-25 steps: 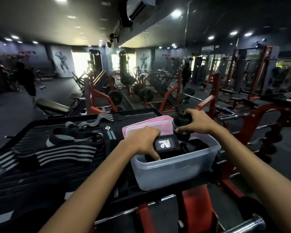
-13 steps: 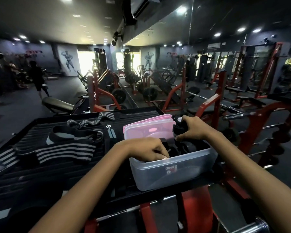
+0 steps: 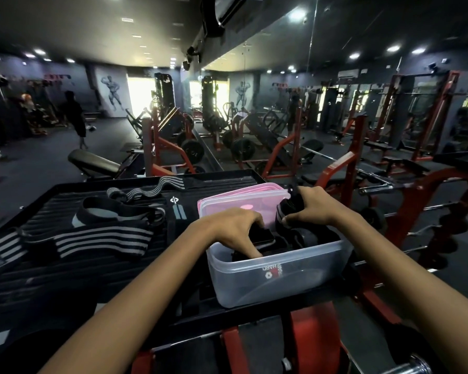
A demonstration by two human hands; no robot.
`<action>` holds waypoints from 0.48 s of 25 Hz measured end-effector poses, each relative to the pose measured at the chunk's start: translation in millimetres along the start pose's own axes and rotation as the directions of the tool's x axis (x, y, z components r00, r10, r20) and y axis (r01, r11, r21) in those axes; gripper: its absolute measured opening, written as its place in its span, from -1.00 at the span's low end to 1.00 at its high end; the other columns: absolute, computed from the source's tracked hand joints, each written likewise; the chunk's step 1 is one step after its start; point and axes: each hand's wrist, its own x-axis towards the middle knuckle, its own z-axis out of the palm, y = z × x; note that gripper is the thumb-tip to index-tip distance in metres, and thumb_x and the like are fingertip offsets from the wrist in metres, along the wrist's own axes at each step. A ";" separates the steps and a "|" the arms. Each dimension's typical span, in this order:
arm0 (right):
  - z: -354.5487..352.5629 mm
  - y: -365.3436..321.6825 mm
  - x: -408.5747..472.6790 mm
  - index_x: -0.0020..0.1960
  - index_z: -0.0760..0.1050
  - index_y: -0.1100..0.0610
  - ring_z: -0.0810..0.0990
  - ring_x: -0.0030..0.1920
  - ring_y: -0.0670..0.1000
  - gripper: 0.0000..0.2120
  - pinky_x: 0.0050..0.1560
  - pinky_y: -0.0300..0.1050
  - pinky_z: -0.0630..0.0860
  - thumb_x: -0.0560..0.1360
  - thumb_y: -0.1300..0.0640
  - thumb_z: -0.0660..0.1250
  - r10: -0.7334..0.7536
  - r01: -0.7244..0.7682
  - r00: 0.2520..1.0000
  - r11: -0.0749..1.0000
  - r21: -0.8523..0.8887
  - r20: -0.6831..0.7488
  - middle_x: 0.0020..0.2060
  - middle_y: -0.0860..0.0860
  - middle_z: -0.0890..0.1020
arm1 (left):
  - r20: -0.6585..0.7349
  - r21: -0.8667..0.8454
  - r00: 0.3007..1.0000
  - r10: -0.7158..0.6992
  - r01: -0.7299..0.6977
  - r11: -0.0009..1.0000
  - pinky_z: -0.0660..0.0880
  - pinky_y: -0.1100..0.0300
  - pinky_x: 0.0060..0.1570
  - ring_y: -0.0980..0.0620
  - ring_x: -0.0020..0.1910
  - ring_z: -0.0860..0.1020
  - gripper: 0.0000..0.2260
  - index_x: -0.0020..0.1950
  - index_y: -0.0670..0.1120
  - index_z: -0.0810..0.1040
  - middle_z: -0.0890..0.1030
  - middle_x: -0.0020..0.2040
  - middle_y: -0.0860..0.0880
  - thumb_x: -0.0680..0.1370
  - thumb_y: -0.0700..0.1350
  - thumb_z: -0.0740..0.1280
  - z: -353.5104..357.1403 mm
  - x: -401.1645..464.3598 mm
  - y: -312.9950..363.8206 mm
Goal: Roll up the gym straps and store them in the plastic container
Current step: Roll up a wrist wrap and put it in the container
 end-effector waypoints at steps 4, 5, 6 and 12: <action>-0.8 -0.7 -0.2 0.02 0.47 0.09 0.57 -0.07 0.02 -0.55 -0.19 -0.20 0.43 0.25 -0.05 0.56 -0.004 0.004 1.000 1.000 0.020 -0.018 -0.09 0.01 0.59 | 0.083 0.109 0.996 -0.025 0.016 0.994 0.32 0.12 0.15 -0.10 0.23 0.33 -0.35 0.43 0.11 0.31 0.38 0.25 -0.14 0.40 0.10 0.50 5.6 5.1 7.6; -1.0 -1.4 -1.5 0.06 0.49 0.11 0.57 -0.07 0.01 -0.52 -0.15 -0.19 0.44 0.25 -0.04 0.56 -0.007 0.008 1.000 1.000 0.029 -0.022 -0.07 0.01 0.60 | 0.087 0.143 0.995 -0.050 0.038 0.989 0.28 0.12 0.09 -0.13 0.25 0.31 -0.34 0.43 0.09 0.29 0.38 0.25 -0.16 0.40 0.12 0.49 8.5 6.6 9.7; -1.2 -1.2 -2.1 0.08 0.49 0.11 0.56 -0.06 0.01 -0.52 -0.13 -0.19 0.43 0.26 -0.03 0.57 -0.010 0.012 0.999 0.999 0.046 -0.031 -0.07 0.00 0.59 | 0.069 0.156 0.996 -0.058 0.047 0.987 0.26 0.12 0.05 -0.15 0.25 0.30 -0.34 0.42 0.06 0.30 0.39 0.23 -0.17 0.40 0.13 0.49 11.2 9.0 11.1; -3.7 -2.8 -2.5 0.14 0.50 0.14 0.54 -0.01 -0.01 -0.50 -0.06 -0.21 0.41 0.29 0.02 0.56 -0.034 0.039 0.998 0.994 0.097 -0.049 -0.01 0.02 0.60 | -0.303 0.283 0.936 0.178 -0.089 0.955 0.46 0.02 -0.09 -0.10 0.09 0.35 -0.51 0.24 0.08 0.39 0.24 0.00 -0.03 0.39 0.12 0.45 20.5 11.7 16.1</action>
